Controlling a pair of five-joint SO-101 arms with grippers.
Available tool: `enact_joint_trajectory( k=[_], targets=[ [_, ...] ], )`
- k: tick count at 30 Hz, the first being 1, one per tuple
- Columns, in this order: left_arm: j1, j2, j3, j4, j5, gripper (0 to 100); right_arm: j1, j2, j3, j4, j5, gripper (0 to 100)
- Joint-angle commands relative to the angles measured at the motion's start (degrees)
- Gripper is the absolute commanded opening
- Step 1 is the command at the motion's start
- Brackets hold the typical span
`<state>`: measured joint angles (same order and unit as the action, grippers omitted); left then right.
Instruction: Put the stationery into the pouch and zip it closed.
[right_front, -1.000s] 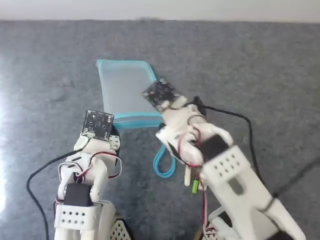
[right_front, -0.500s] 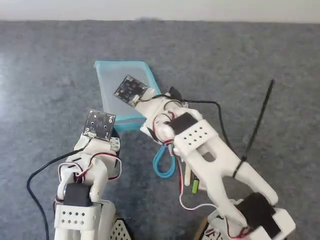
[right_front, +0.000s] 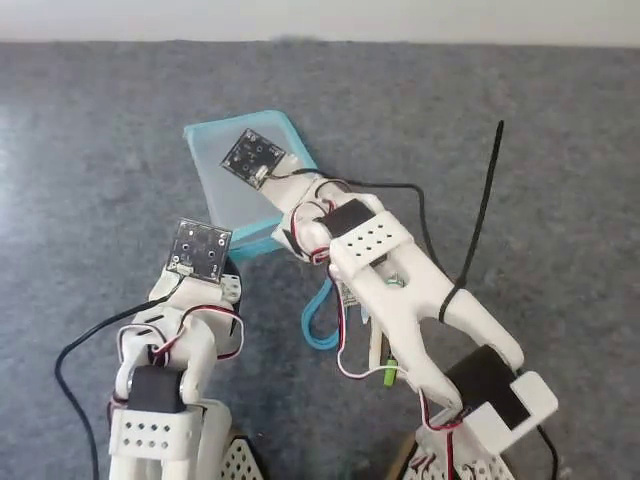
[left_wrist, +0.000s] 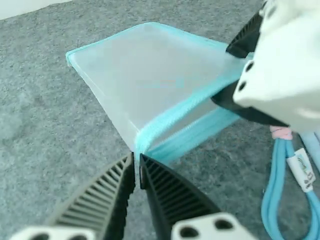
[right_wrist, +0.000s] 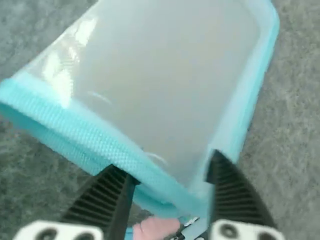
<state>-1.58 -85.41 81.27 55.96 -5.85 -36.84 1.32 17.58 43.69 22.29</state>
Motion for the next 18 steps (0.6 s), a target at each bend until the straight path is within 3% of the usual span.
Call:
enact_joint_trajectory(
  k=[1,8,12,18],
  targets=[
    [-0.1,-0.8,-3.4,0.2,-0.6,1,2.2,-2.4,-4.0,1.5,-0.8,2.1],
    [-4.0,-0.8,-7.5,0.7,0.5,25,3.6,-8.6,-12.0,19.2,-4.4,0.8],
    [-7.5,-0.8,-12.8,3.1,2.1,25,3.5,-10.0,-10.3,20.3,-4.5,0.8],
    [-6.1,-0.8,-18.9,8.2,2.5,27,3.5,-10.2,-9.0,20.7,-5.0,0.8]
  ],
)
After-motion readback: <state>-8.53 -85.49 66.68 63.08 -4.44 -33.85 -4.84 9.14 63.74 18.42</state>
